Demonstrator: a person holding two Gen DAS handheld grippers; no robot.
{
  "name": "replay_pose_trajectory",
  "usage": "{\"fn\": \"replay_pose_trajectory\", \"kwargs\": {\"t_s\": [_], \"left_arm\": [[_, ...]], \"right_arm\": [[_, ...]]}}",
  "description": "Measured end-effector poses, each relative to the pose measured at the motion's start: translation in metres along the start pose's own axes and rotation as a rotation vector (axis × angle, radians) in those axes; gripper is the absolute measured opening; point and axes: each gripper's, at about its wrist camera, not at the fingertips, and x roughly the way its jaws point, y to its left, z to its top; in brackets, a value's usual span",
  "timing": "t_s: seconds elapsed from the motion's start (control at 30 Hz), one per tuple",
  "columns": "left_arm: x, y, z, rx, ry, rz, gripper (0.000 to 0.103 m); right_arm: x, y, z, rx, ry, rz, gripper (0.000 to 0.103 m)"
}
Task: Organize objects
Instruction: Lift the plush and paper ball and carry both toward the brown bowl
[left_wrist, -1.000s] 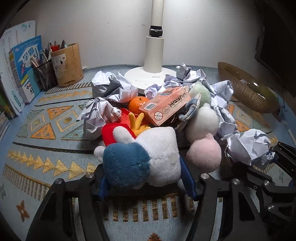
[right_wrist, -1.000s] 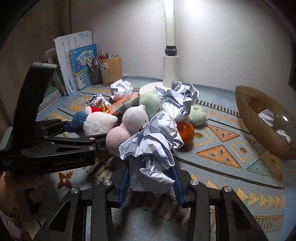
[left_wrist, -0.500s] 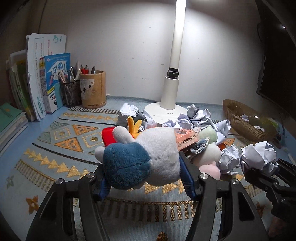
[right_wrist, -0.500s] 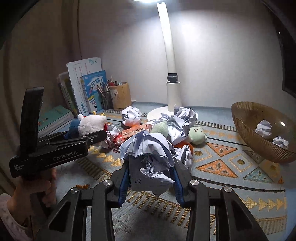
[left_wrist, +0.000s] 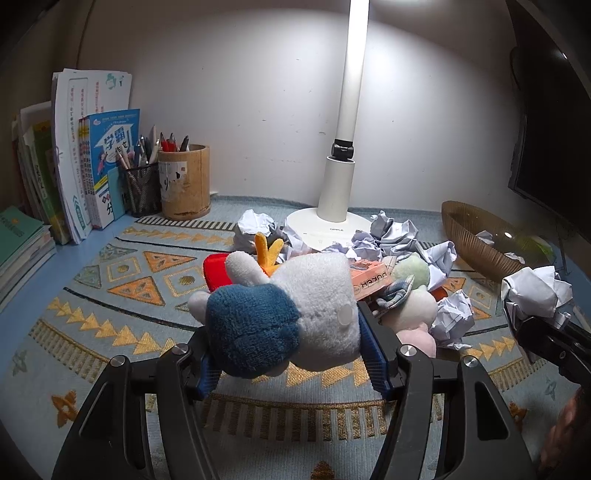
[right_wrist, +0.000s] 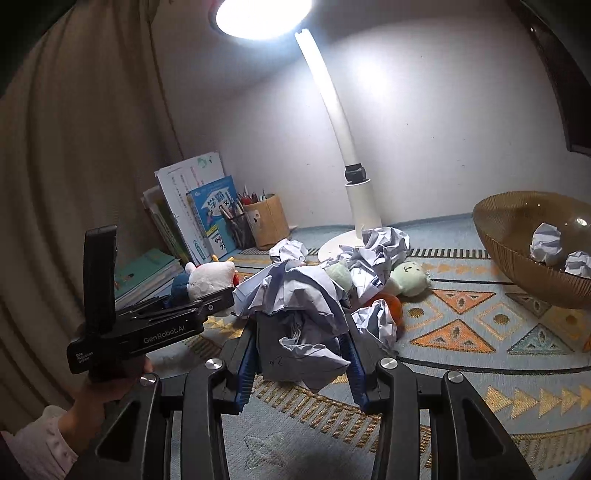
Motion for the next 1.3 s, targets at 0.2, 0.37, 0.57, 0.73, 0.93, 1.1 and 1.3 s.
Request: {"fn": "replay_pose_trajectory", "kwargs": {"t_s": [0.2,0.37,0.57,0.73,0.93,1.1,1.3], "left_arm": [[-0.005,-0.004,-0.001,0.014,-0.024,-0.021,0.061],[-0.004,-0.001,0.0,-0.001,-0.02,-0.046,0.061],[-0.006,-0.004,0.0,0.013,-0.028,-0.069,0.061],[-0.006,-0.003,0.0,0.009,-0.027,-0.072,0.061],[-0.005,-0.001,0.001,0.002,-0.02,-0.074,0.062],[0.005,-0.006,0.001,0.022,0.031,-0.086,0.062],[0.005,-0.017,0.027,-0.055,0.03,-0.161,0.062]], "right_arm": [[0.004,-0.002,0.001,0.006,0.016,0.006,0.041],[0.006,-0.003,0.0,0.007,0.024,0.011,0.041],[0.007,-0.006,-0.001,0.019,0.027,0.02,0.041],[0.007,-0.006,-0.001,0.031,0.035,0.026,0.041],[0.006,-0.009,-0.002,0.046,0.037,0.024,0.041],[0.014,-0.023,-0.003,0.131,0.081,-0.004,0.041],[-0.02,-0.07,0.044,0.222,0.009,-0.013,0.041]]}}
